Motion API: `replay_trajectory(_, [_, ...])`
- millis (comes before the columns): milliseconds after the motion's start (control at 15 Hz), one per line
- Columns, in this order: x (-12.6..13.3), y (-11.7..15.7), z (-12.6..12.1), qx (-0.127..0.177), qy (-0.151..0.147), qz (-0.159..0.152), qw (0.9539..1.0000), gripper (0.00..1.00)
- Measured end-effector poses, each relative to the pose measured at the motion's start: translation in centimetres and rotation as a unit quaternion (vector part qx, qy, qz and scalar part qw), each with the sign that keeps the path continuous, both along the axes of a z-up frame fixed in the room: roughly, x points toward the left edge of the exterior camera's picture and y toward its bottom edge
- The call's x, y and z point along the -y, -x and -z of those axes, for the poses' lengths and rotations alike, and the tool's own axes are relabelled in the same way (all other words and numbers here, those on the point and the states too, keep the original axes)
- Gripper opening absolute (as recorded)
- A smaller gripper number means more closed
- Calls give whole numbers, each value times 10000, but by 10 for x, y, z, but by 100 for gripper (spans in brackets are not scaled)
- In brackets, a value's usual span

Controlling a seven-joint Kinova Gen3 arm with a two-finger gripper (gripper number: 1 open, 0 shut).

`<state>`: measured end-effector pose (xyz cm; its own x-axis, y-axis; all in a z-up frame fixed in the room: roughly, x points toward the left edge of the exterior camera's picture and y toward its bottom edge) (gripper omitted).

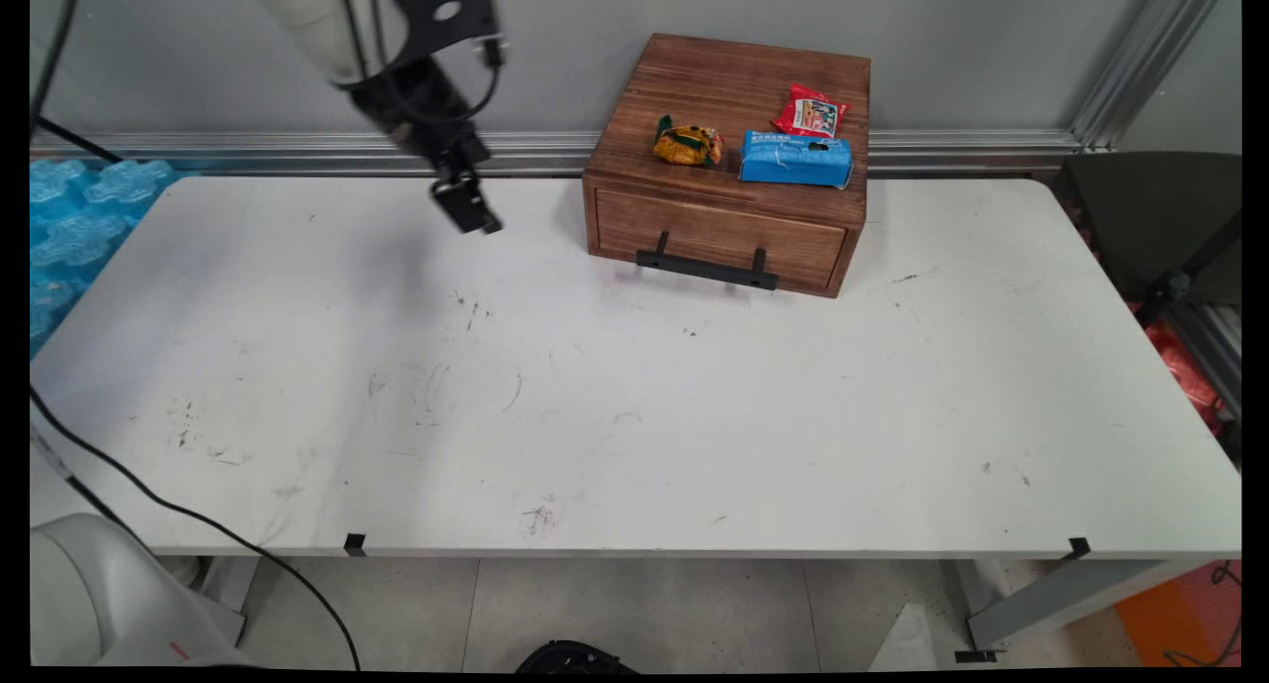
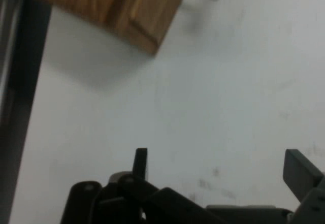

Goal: Open the drawer

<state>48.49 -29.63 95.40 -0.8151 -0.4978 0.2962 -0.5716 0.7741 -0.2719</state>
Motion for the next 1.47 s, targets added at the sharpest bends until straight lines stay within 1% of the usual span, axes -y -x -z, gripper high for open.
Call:
replay_trajectory(267, [24,36,-3,-202,131,329,9992,100])
replay_trajectory(733, [47,74,7,-357,193,825,9958,100])
replay_trajectory(1000, [64,93,28,-336,249,1208,9918,100])
replay_trajectory(1200, [76,106,49,-283,293,1508,9877,100])
replay_trajectory(1333, [83,114,61,-262,320,1654,9854,100])
replay_trajectory(1467, [88,118,70,-248,336,1736,9839,100])
